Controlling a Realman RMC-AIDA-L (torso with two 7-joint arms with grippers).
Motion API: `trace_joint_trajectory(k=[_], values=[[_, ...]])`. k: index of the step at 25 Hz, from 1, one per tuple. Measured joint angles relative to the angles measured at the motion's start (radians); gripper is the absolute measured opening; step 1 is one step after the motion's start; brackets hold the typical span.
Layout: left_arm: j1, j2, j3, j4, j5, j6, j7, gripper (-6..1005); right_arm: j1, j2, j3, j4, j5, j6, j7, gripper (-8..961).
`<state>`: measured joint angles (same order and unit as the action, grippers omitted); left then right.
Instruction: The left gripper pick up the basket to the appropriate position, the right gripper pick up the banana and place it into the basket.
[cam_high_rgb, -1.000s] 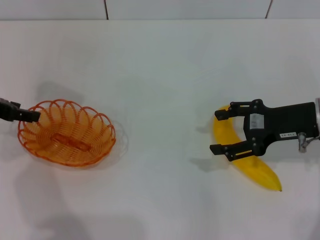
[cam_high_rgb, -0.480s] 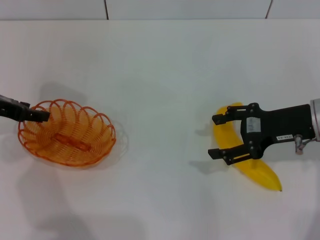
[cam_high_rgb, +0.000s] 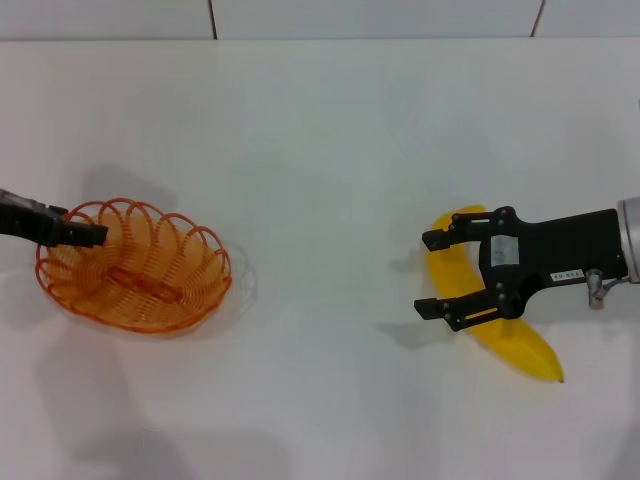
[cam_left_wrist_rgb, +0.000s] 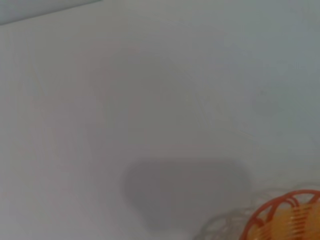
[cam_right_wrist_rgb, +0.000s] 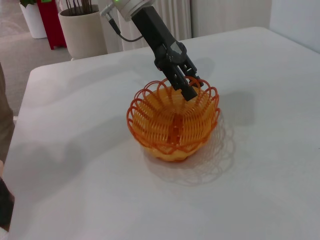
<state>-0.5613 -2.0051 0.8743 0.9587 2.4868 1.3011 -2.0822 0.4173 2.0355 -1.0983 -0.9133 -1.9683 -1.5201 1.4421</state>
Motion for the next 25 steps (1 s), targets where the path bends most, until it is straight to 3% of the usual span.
trace_joint_trajectory(k=[15, 25], values=[[-0.025, -0.006, -0.004, -0.051, -0.002, -0.025, 0.024, 673, 0.001, 0.000, 0.000, 0.002, 0.000, 0.000, 0.000, 894], [-0.025, 0.000, -0.003, -0.044, -0.002, -0.021, 0.016, 329, 0.000, 0.000, 0.002, 0.002, 0.000, 0.000, 0.002, 894]])
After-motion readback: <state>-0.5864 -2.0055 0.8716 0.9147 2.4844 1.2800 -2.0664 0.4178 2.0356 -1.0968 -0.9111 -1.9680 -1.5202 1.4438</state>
